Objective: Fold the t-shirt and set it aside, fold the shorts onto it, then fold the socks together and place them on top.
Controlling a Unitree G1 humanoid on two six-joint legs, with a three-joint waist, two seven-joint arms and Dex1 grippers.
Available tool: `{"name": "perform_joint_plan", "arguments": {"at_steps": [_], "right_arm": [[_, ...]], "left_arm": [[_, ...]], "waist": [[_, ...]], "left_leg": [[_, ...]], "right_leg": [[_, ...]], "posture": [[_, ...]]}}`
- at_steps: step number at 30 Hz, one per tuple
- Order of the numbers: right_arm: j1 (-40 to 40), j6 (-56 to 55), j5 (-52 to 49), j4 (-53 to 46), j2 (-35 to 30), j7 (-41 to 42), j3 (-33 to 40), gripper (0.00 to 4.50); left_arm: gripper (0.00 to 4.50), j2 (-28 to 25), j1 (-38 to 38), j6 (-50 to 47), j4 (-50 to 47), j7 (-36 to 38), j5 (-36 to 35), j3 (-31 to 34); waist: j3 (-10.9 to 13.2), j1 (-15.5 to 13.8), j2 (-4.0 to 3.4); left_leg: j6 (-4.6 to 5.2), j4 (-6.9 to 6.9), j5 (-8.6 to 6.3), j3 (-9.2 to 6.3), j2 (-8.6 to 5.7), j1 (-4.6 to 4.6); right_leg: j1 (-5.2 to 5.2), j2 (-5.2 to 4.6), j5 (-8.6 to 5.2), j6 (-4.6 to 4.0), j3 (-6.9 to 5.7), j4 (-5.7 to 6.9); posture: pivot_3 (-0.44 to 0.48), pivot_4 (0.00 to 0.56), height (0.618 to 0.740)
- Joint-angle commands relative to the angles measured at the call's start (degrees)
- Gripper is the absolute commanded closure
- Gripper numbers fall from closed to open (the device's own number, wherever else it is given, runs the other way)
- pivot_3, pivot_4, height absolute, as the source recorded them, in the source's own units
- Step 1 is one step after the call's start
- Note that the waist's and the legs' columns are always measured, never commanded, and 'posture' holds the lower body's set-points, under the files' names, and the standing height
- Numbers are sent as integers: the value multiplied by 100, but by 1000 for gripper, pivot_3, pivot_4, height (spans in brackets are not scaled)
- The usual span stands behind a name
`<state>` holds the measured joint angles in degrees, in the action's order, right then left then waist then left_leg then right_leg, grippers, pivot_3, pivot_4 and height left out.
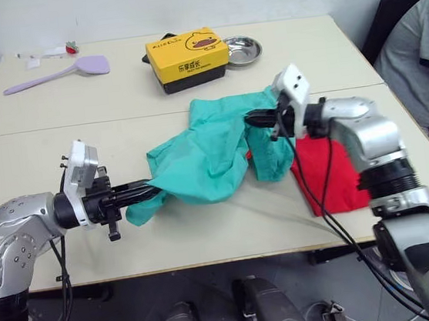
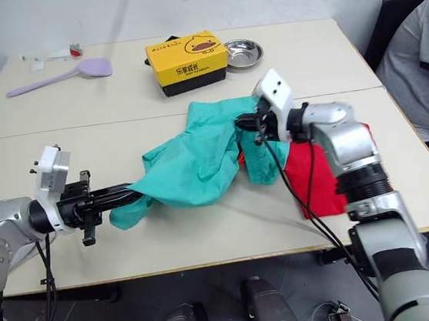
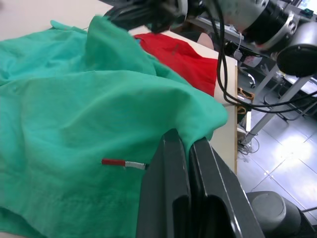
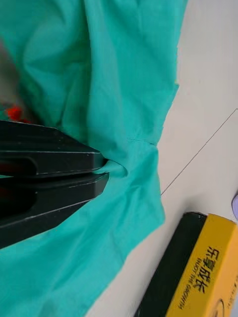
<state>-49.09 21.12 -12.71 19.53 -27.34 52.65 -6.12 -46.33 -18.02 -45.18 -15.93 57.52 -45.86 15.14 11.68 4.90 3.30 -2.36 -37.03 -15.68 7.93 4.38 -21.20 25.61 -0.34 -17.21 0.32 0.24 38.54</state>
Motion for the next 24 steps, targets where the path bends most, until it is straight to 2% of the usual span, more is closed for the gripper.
{"name": "perform_joint_plan", "arguments": {"at_steps": [1,6,10,14,17,20,24], "right_arm": [[584,-186,-34,-835,-302,-51,293,3234],[1518,-402,-402,-2195,-888,49,985,1502],[2179,-416,-929,-3389,-857,-53,1462,40],[2909,-286,-1252,-4533,-575,-160,1030,40],[3249,-296,-973,-4847,-351,-396,474,40],[3437,-673,129,-4575,97,-1066,-510,40],[3282,-1152,1254,-3823,824,-1884,-1387,40]], "left_arm": [[4500,212,-383,380,381,-334,208,94],[4500,726,-1043,334,994,-847,222,-27],[4500,1153,-1587,-55,1314,-1317,26,-13],[4500,1425,-2096,-235,1808,-1761,111,19],[4500,1508,-2337,-325,2021,-1927,112,46],[4500,1483,-2548,-371,2190,-1925,163,-19],[4500,1416,-2707,-443,2325,-1901,198,-28]], "waist": [[0,-86,0],[4,-179,-9],[4,-163,-9],[4,-160,-9],[4,-149,-9],[2,-154,-6],[2,-151,-6]], "left_leg": [[0,0,0,-19,-6,-5],[14,-2,-11,-17,-15,-24],[20,-1,-16,-13,-14,-30],[10,0,-16,-8,-4,-21],[4,-1,-12,-7,-2,-17],[6,-4,-10,-3,-3,-14],[2,-3,-1,2,-6,-12]], "right_leg": [[-4,-1,-1,4,-10,-1],[-4,-10,4,28,-8,-33],[-8,-9,12,43,-9,-56],[-10,2,13,43,-6,-53],[-11,5,14,42,-5,-45],[-13,3,20,41,-3,-44],[-11,1,26,32,-1,-44]], "posture": [[0,150,740],[0,150,740],[0,150,740],[0,150,740],[0,150,740],[0,150,740],[0,150,740]]}}
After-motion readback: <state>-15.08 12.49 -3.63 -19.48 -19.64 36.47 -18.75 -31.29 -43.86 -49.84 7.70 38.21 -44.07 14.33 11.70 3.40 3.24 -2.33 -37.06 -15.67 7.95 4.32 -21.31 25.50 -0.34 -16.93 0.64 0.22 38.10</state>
